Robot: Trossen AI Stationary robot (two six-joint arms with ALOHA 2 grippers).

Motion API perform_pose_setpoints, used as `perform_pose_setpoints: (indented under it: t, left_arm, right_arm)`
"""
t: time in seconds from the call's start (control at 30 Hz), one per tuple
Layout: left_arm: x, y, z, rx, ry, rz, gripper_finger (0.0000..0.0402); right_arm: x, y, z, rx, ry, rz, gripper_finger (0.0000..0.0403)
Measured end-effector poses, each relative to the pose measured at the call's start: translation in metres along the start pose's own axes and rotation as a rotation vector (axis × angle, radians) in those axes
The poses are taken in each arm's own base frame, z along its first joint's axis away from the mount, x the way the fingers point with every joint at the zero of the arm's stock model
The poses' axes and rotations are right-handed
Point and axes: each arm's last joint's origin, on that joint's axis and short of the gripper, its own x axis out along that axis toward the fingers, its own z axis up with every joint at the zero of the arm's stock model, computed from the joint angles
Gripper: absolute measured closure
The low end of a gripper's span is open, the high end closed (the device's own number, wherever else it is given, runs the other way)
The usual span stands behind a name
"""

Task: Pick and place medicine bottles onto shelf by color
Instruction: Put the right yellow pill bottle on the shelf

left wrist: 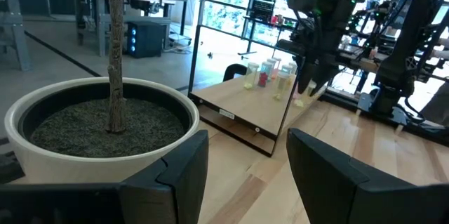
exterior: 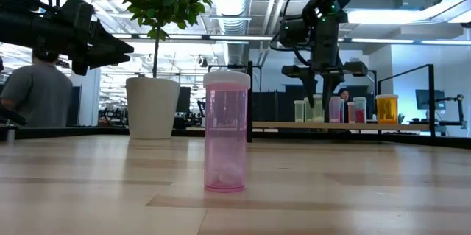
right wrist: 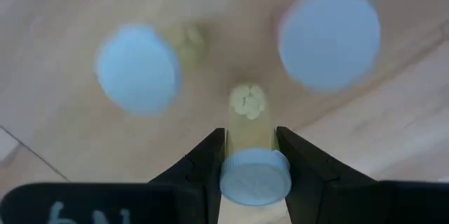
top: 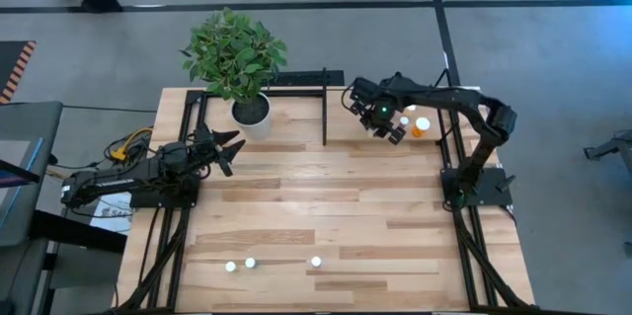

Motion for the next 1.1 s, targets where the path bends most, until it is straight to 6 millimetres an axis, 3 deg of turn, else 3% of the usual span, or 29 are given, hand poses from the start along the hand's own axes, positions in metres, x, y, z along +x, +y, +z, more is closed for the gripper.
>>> perform_pose_setpoints:
  t: [0.33, 1.1]
  left_arm:
    - [0.000, 0.000, 0.000, 0.000, 0.000, 0.000, 0.0220]
    - [0.000, 0.000, 0.000, 0.000, 0.000, 0.000, 0.0220]
  right_arm:
    - [0.015, 0.007, 0.007, -0.007, 0.034, -0.026, 0.0268]
    - [0.016, 0.010, 0.021, -0.041, 0.010, 0.000, 0.0255]
